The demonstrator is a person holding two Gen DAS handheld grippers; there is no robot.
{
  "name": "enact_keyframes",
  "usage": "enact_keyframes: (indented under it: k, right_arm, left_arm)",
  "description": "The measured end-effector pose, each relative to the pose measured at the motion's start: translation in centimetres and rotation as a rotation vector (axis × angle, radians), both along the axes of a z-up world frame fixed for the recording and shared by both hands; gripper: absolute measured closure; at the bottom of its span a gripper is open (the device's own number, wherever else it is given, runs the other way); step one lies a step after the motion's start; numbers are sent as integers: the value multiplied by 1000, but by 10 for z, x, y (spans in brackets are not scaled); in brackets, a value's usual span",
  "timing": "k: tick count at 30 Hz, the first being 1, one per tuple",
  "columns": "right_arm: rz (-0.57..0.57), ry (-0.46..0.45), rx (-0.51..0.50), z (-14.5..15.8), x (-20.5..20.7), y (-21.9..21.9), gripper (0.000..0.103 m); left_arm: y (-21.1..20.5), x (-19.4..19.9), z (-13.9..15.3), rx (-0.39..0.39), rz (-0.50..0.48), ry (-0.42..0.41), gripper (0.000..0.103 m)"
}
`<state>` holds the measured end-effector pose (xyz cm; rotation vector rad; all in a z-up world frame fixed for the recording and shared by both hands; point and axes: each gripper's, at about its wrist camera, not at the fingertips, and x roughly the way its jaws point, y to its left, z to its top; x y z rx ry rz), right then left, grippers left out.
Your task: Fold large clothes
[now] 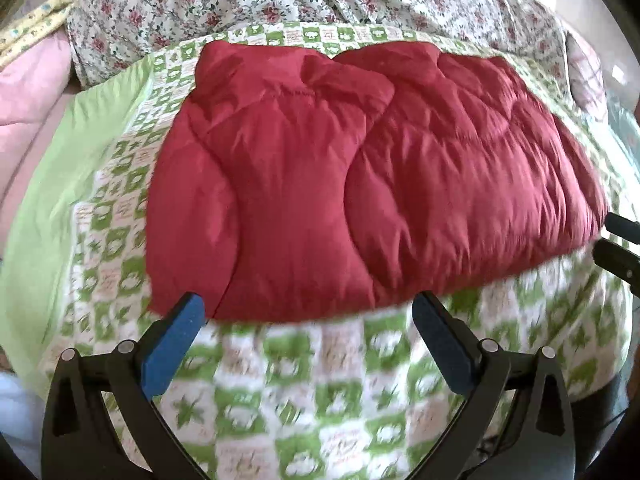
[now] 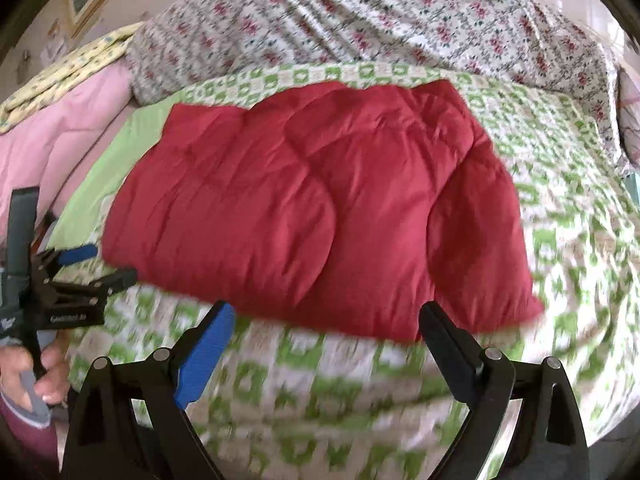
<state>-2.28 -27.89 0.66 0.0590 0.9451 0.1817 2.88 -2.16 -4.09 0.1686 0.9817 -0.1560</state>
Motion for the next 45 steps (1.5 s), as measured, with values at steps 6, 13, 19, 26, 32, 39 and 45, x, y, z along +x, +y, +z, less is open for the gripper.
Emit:
enact_keyframes:
  k: [6, 13, 19, 26, 32, 39, 45]
  right_arm:
    - [6, 56, -14, -9, -36, 2, 8]
    - [67, 57, -82, 3, -59, 20, 8]
    - [107, 27, -120, 21, -62, 34, 8]
    - [101, 20, -127, 29, -52, 38, 8]
    - [97, 32, -126, 28, -41, 39, 8]
    - [93, 42, -131, 24, -29, 41, 8]
    - [99, 47, -130, 23, -20, 44, 8]
  left_arm:
    - [4, -28, 0, 77, -9, -10, 0]
    - [0, -48, 14, 149, -18, -38, 0]
    - [2, -53, 46, 105, -16, -102, 0]
    - [-2, -50, 62, 97, -21, -146, 0]
    - [-9, -44, 58, 105, -25, -138, 0]
    - [-14, -37, 51, 116, -27, -121, 0]
    - [-13, -28, 48, 110, -24, -100, 0]
